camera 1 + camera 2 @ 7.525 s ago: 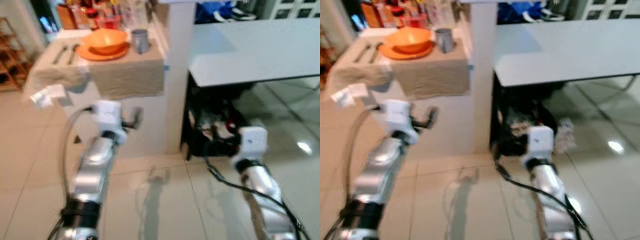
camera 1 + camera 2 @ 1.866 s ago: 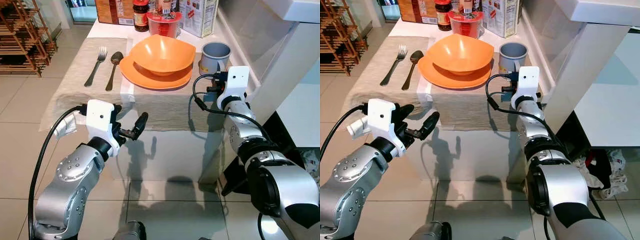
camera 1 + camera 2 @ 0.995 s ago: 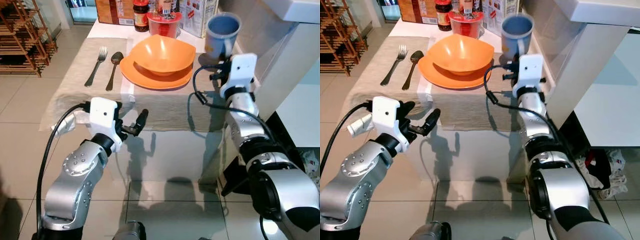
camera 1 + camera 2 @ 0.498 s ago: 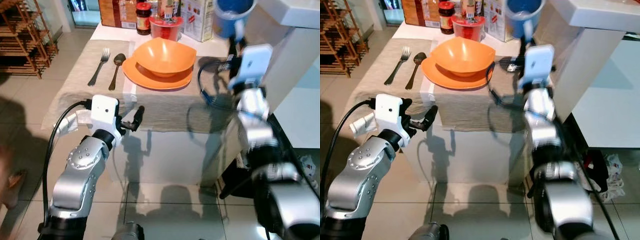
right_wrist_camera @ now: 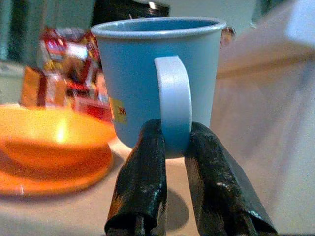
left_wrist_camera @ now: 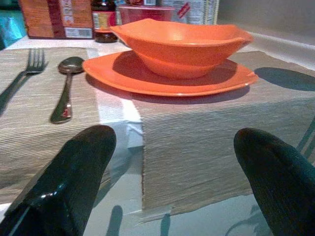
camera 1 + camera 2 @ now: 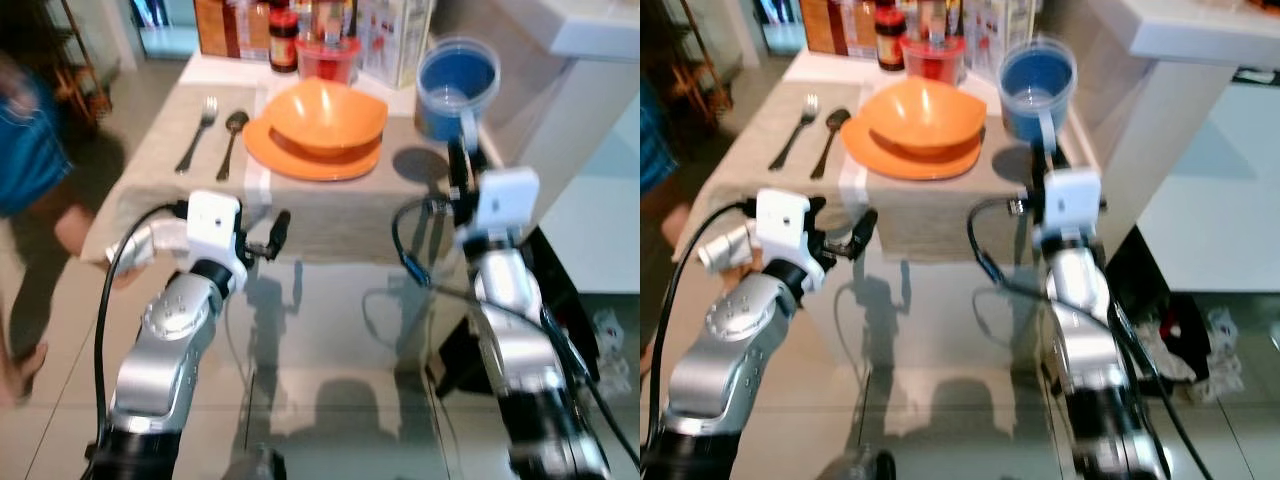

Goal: Setting the table

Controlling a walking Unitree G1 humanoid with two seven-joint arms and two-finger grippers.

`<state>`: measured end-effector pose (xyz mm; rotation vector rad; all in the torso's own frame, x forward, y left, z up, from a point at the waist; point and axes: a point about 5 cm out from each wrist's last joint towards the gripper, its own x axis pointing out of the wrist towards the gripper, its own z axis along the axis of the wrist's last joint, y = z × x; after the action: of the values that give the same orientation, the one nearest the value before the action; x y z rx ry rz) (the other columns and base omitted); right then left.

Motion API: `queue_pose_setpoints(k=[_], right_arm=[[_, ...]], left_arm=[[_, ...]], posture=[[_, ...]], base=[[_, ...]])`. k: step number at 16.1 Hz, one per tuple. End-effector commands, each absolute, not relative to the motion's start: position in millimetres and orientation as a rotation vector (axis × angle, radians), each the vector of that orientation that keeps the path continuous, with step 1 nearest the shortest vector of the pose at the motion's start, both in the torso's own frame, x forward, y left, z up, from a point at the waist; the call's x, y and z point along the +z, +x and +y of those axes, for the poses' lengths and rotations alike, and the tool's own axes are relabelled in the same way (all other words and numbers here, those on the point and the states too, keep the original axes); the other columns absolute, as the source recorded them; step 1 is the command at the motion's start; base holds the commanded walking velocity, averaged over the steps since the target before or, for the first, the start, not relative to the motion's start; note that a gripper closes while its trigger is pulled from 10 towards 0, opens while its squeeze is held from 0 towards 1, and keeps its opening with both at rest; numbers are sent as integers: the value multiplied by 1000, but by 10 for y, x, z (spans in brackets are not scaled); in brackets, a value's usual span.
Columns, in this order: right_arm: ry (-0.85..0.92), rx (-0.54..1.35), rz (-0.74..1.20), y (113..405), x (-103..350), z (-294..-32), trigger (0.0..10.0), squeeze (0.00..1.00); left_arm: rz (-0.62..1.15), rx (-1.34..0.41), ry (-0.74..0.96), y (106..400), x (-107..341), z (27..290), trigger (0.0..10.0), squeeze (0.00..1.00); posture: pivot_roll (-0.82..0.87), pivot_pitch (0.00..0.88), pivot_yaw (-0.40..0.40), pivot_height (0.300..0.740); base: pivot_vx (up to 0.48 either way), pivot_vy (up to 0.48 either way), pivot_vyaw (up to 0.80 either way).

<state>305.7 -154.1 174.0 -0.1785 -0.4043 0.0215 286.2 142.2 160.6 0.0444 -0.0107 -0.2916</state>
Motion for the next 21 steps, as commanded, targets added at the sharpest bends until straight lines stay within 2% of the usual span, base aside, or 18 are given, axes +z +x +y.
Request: queue_pose_setpoints(k=[1, 5, 8, 19, 21], right_arm=[[-172, 29, -428, 2977, 1821, -1534, 0, 0], [-205, 54, -316, 2568, 1520, -1566, 0, 0], [-138, 49, -180, 2439, 1259, -1604, 0, 0], [-134, 45, -73, 2483, 1077, -1723, 0, 0], [-139, 46, -70, 2503, 1067, -1722, 0, 0]], left_arm=[[-19, -304, 53, 2863, 1605, 1394, 10000, 0], [-25, -310, 61, 2841, 1573, 1398, 10000, 0], [1, -300, 58, 2820, 1470, 1475, 10000, 0], [-43, -386, 16, 2728, 1494, 1399, 10000, 0], [-45, -407, -10, 2715, 1507, 1395, 10000, 0]], posture=[[40, 0, -29, 740], [28, 0, -30, 740], [25, 0, -24, 740], [24, 0, -24, 740], [28, 0, -19, 740]], base=[[0, 0, 0], [0, 0, 0], [0, 0, 0], [0, 0, 0], [0, -480, 0]])
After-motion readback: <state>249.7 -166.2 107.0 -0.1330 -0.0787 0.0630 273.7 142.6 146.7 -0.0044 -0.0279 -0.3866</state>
